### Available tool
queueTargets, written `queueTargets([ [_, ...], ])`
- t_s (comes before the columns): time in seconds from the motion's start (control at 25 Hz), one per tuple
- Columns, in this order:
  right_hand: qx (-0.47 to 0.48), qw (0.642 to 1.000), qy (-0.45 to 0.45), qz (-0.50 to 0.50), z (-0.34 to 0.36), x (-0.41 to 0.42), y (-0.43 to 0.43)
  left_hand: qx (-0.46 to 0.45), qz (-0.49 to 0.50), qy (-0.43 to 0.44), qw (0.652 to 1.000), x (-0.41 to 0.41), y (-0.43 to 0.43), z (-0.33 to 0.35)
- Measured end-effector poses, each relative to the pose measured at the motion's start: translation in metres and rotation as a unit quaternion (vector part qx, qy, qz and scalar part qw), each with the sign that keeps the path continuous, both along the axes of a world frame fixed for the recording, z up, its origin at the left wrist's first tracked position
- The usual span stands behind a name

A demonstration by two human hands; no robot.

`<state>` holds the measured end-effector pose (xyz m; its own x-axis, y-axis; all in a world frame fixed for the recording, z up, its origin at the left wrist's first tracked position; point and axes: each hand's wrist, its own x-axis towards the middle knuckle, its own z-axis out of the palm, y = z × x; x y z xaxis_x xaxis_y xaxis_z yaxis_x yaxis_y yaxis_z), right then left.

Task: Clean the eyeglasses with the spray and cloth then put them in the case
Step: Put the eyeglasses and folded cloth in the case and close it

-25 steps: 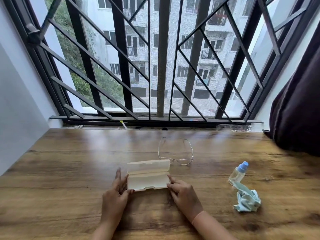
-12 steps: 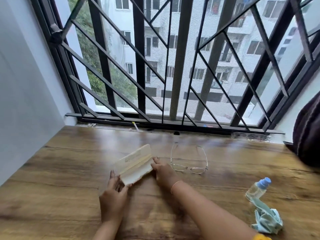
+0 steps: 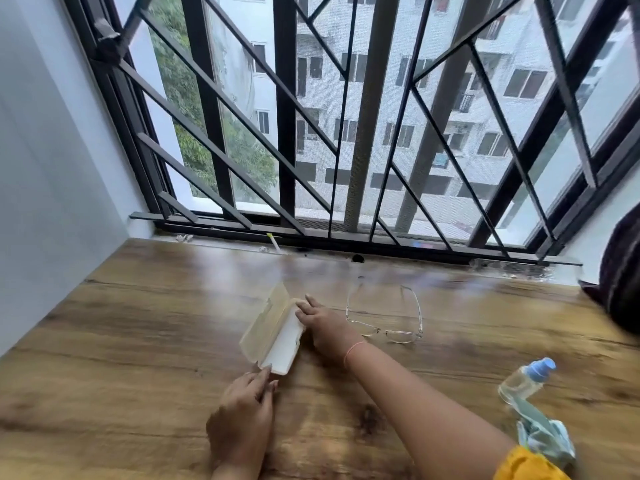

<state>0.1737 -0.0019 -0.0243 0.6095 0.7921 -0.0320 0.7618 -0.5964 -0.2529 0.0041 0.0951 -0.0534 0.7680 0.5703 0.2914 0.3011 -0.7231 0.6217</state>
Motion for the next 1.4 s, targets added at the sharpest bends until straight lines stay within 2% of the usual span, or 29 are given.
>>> queueTargets([
  [0.12,0.051,0.998,0.01,-0.022,0.006,-0.005,-0.002,0.014,-0.006,0.005,1.0,0.002,0.0,0.005],
  [0.2,0.139,0.987,0.02,-0.083,0.014,-0.009,-0.012,0.032,-0.011,0.001,0.999,0.003,0.0,0.006],
  [0.28,0.245,0.951,0.003,-0.187,0.023,-0.009,-0.033,0.038,-0.011,-0.004,0.999,0.004,0.0,0.008],
  [0.36,0.302,0.907,-0.044,-0.29,0.029,-0.003,-0.064,0.036,-0.004,0.0,0.999,0.004,0.0,0.008],
  [0.44,0.304,0.877,-0.062,-0.366,0.032,0.006,-0.1,0.03,0.005,-0.001,1.0,0.004,0.001,0.006],
  [0.56,0.248,0.865,-0.009,-0.437,0.027,0.016,-0.149,0.022,0.012,0.0,1.0,0.004,0.003,0.001],
  [0.68,0.205,0.886,0.052,-0.413,0.02,0.012,-0.17,0.005,0.021,-0.01,1.0,0.006,0.002,-0.001],
  [0.76,0.21,0.894,0.066,-0.39,0.015,0.007,-0.171,-0.012,0.029,-0.026,0.999,0.006,0.002,-0.002],
  [0.92,0.23,0.892,0.034,-0.388,0.012,0.007,-0.169,-0.015,0.034,-0.062,0.997,0.002,0.003,-0.003],
  [1.08,0.268,0.888,-0.005,-0.374,0.015,0.0,-0.168,-0.033,0.047,-0.135,0.989,-0.001,-0.002,0.009],
  [1.16,0.311,0.879,-0.065,-0.357,0.024,-0.009,-0.166,-0.004,-0.001,-0.19,0.982,0.003,-0.013,0.024],
  [1.24,0.344,0.861,-0.149,-0.343,0.038,-0.017,-0.163,0.011,-0.093,-0.224,0.97,0.012,-0.037,0.046],
  [1.32,0.361,0.848,-0.204,-0.33,0.054,-0.03,-0.159,-0.005,-0.18,-0.207,0.962,0.024,-0.069,0.071],
  [1.4,0.351,0.851,-0.237,-0.312,0.068,-0.046,-0.152,-0.013,-0.239,-0.152,0.959,0.037,-0.096,0.096],
])
